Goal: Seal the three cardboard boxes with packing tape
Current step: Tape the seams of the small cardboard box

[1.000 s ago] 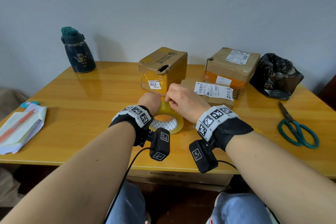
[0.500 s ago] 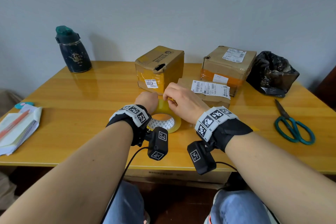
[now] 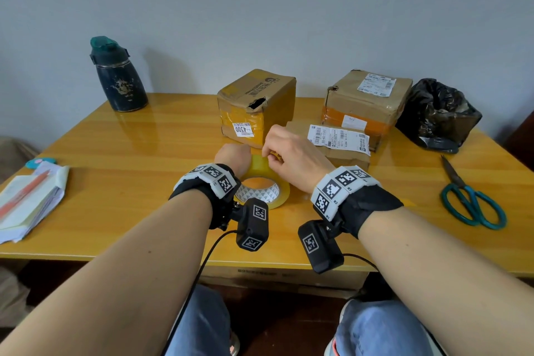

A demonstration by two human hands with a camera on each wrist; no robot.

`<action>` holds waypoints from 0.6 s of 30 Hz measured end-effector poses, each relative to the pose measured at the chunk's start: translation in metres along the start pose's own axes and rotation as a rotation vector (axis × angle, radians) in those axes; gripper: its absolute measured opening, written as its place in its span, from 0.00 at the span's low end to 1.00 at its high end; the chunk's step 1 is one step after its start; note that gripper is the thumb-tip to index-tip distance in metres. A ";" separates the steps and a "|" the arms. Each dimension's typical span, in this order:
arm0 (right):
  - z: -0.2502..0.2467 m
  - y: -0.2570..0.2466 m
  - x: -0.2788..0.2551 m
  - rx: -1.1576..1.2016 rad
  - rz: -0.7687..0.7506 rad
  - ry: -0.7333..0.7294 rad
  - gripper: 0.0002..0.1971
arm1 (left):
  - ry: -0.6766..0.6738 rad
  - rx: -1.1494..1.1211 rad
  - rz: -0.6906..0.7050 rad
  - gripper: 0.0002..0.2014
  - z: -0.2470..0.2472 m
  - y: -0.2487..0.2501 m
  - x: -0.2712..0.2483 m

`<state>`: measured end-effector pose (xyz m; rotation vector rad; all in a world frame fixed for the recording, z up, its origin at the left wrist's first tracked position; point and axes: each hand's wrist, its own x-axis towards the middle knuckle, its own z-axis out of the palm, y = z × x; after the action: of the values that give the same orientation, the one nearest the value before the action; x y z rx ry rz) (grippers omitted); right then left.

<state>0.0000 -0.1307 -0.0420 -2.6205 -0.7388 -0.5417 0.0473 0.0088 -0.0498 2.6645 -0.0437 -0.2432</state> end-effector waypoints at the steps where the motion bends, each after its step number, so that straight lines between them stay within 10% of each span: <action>1: -0.001 0.000 0.000 0.004 -0.002 -0.002 0.05 | -0.003 -0.014 -0.009 0.16 0.000 0.000 0.001; 11: -0.001 0.000 -0.007 0.029 0.047 0.003 0.06 | 0.084 -0.418 -0.196 0.17 0.007 0.004 0.003; 18: -0.002 -0.004 -0.005 0.044 0.093 -0.017 0.04 | 0.392 -0.428 0.007 0.18 0.006 -0.005 -0.006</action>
<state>-0.0067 -0.1302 -0.0420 -2.6064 -0.6230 -0.4718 0.0398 0.0110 -0.0563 2.2387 0.1112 0.2493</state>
